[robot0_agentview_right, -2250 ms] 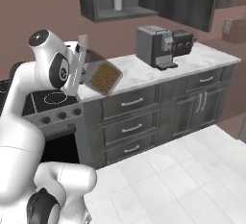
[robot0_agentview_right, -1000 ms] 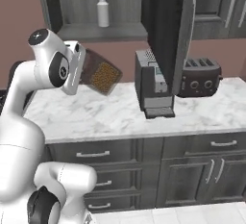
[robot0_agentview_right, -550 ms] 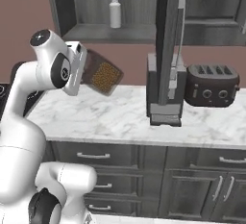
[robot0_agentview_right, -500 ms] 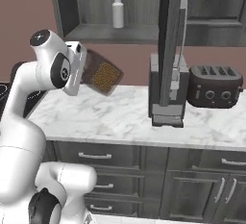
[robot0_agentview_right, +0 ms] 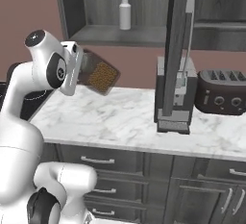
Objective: Pick the jar and candle from the dining table and place them in the open cabinet. Close the cabinet after placing the objects.
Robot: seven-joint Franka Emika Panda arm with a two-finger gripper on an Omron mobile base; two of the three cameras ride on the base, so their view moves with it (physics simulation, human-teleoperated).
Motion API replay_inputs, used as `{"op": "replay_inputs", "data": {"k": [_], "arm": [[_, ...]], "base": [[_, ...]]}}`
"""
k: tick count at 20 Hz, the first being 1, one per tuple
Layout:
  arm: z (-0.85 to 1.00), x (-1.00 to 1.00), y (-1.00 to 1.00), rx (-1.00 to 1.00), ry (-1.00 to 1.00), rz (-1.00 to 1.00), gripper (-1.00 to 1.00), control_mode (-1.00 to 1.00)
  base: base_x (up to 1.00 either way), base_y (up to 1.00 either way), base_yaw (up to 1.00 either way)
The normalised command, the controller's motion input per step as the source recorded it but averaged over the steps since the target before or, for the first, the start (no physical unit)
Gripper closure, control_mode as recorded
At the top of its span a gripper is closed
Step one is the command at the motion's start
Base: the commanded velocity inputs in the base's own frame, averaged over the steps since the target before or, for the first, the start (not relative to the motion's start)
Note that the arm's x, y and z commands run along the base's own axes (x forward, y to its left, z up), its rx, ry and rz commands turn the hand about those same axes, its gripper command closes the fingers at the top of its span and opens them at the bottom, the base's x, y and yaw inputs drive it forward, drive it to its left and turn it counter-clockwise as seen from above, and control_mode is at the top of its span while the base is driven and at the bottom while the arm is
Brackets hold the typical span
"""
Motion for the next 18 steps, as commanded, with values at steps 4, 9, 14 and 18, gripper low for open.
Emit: {"op": "replay_inputs", "data": {"k": [4,9,14,18], "arm": [[0.0,0.0,0.0,0.0,0.0,0.0,1.0,1.0],[0.0,0.0,0.0,0.0,0.0,0.0,1.0,1.0],[0.0,0.0,0.0,0.0,0.0,0.0,1.0,1.0],[0.0,0.0,0.0,0.0,0.0,0.0,1.0,1.0]], "base": [[0.62,-0.12,0.01],[0.28,-0.18,0.0],[0.0,0.0,0.0],[0.0,0.0,0.0]]}}
